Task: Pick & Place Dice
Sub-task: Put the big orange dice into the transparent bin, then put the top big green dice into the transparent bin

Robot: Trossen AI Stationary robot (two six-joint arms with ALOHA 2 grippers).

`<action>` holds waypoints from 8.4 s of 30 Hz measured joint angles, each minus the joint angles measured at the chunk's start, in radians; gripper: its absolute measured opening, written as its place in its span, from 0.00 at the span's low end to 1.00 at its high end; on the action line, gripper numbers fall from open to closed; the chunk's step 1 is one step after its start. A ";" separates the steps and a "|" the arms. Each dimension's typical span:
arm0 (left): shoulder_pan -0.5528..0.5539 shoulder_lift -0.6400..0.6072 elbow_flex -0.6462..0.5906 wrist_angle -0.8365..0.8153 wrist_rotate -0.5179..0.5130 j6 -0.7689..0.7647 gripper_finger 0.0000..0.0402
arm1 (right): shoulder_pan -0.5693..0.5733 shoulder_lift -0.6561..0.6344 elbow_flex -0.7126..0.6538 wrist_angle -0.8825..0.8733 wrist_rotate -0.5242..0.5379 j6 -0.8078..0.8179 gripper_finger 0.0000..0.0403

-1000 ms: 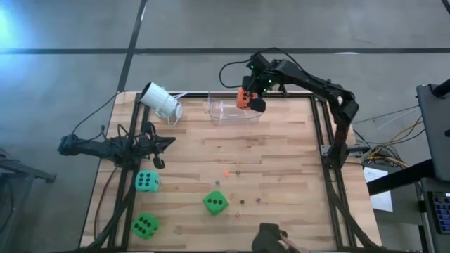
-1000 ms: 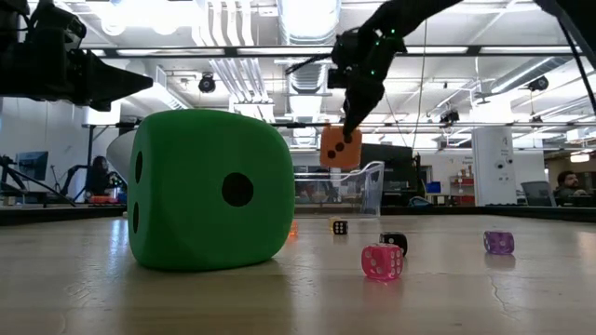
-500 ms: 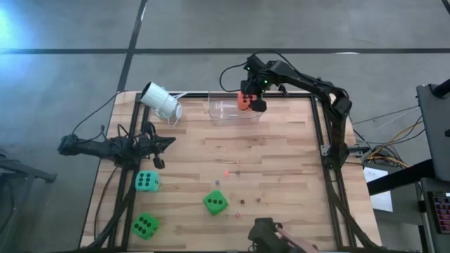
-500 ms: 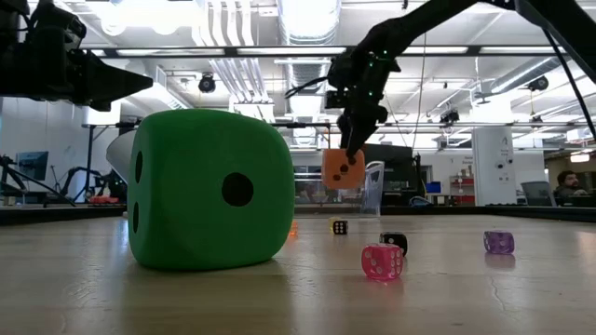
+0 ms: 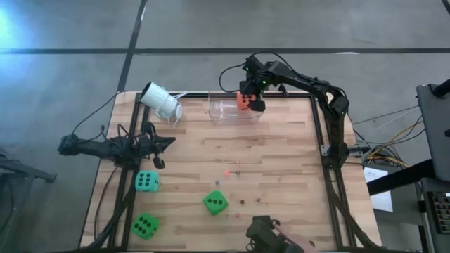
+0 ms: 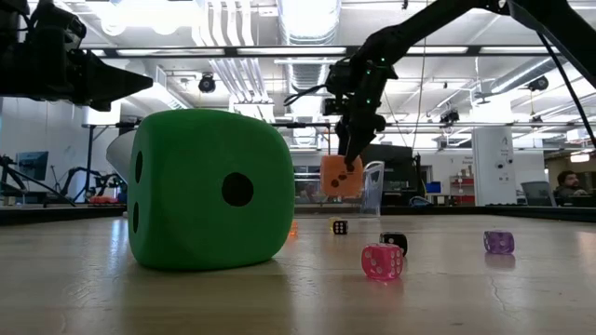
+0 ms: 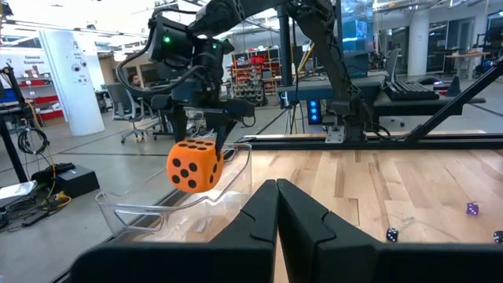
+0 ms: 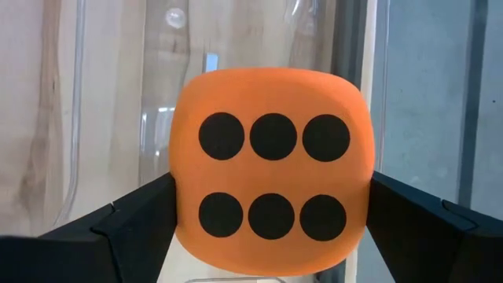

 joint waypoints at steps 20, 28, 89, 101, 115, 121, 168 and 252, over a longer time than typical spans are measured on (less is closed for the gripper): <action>0.000 0.000 0.000 0.000 0.000 0.000 0.03 | -0.002 0.000 -0.041 0.025 -0.002 0.015 0.89; 0.000 0.000 0.000 0.000 0.000 0.000 0.03 | -0.002 -0.002 -0.052 0.044 -0.003 0.025 0.89; 0.000 0.000 0.000 0.000 0.000 0.000 0.03 | 0.217 -0.664 -0.469 0.291 -0.007 0.229 0.99; 0.000 0.000 0.000 0.000 0.000 0.000 0.03 | 0.340 -0.874 -0.794 0.591 -0.006 0.244 0.99; -0.001 0.000 0.000 0.013 0.024 -0.051 0.03 | 0.357 -1.034 -0.942 0.646 -0.005 0.330 0.99; -0.001 0.027 0.068 0.011 0.117 -0.006 0.03 | 0.357 -1.049 -0.969 0.649 -0.005 0.330 0.99; -0.142 1.377 1.100 -0.577 0.199 -0.339 0.03 | 0.356 -1.049 -0.979 0.494 -0.319 0.239 0.99; -0.235 1.635 1.236 -0.734 0.219 -0.963 0.99 | 0.356 -1.049 -0.978 0.507 -0.315 0.258 0.99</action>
